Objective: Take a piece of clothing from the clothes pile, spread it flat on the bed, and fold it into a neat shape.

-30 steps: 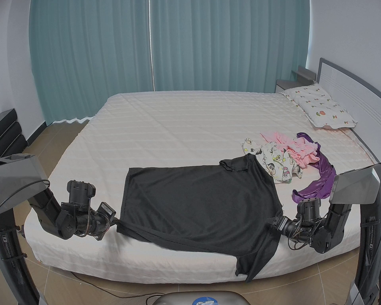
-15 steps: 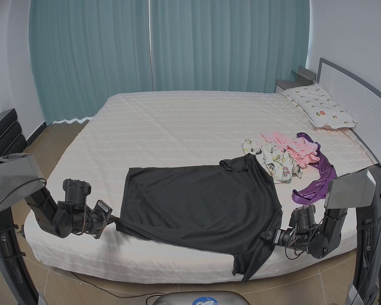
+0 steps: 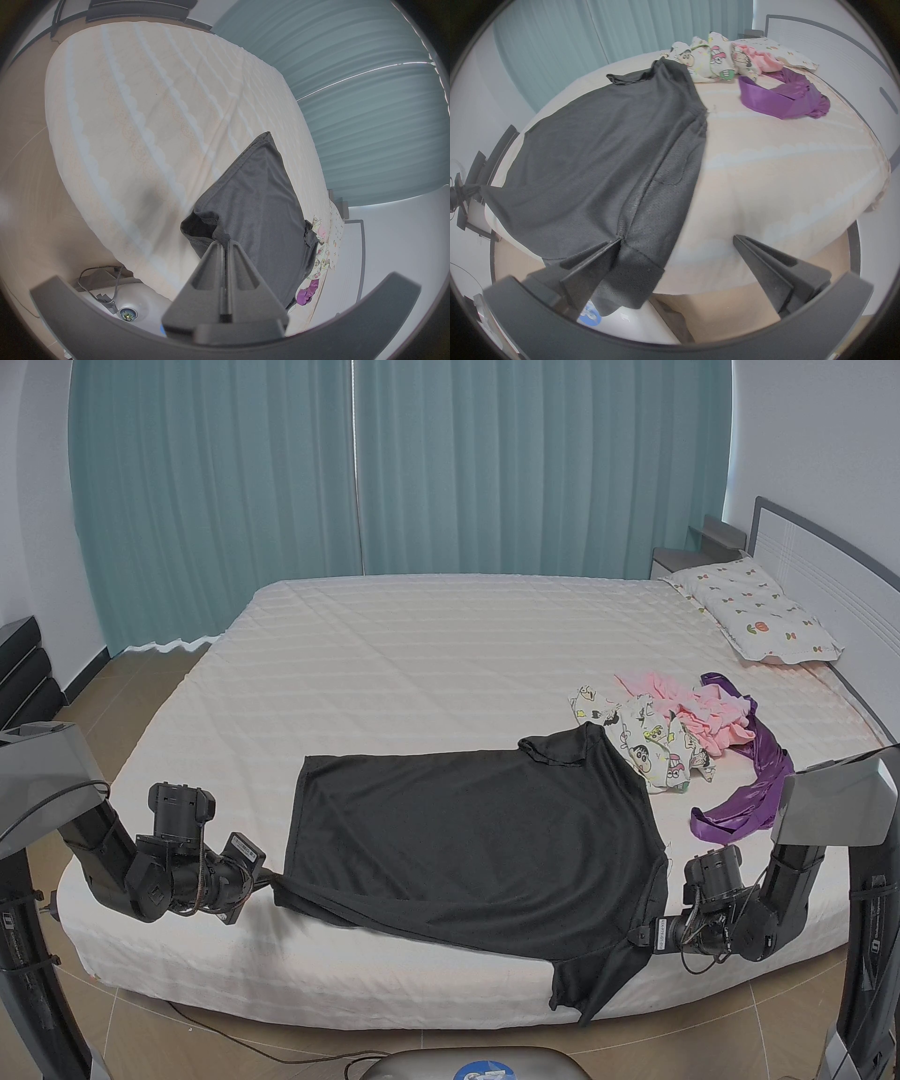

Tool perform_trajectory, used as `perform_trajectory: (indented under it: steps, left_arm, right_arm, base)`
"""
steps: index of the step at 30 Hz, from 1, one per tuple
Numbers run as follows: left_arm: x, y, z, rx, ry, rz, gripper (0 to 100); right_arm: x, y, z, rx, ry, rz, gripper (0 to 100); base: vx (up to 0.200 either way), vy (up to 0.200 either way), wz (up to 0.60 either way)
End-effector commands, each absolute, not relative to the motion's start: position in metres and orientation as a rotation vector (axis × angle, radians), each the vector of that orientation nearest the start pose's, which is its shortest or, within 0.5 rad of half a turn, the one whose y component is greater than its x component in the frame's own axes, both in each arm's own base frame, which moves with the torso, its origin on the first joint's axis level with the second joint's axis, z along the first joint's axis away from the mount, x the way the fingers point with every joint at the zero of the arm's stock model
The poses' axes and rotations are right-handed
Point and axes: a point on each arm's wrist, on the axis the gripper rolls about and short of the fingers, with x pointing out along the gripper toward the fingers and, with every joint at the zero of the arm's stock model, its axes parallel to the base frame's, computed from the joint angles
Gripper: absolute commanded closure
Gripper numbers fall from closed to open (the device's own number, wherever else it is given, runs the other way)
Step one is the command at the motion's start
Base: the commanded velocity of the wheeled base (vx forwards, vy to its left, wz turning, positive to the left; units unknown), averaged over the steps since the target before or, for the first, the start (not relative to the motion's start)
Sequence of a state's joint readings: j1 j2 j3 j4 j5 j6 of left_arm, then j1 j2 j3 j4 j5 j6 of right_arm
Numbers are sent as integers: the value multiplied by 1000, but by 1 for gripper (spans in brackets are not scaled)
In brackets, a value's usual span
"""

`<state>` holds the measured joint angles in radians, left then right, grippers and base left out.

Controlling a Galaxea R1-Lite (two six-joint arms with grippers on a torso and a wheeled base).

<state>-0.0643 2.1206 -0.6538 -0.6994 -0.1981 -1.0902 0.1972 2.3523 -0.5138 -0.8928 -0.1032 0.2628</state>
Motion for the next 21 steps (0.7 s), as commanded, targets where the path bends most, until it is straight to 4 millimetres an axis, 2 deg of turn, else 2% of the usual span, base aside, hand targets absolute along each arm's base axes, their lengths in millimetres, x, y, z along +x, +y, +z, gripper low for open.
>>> perform_trajectory:
  steps: [1,8,13,17,21]
  left_arm:
    - [323,-25,19,-1080,826,195,100]
    - [322,-25,19,-1080,827,196,100]
    - [322,-25,19,-1079,829,196,100]
    - [322,-25,19,-1079,829,196,100]
    - [322,-25,19,-1080,831,195,100]
  right_arm:
    - [280,37,-48,103,947,-80,0]
    - [265,2,-48,71,995,-139,0]
    - [267,-23,-45,78,965,-197,0]
    - [268,-24,-37,125,928,-153,0]
    - [272,-15,-23,262,877,-59,0]
  base:
    - [0,0,0]
    - [0,0,0]
    - [0,0,0]
    - [0,0,0]
    - [0,0,0]
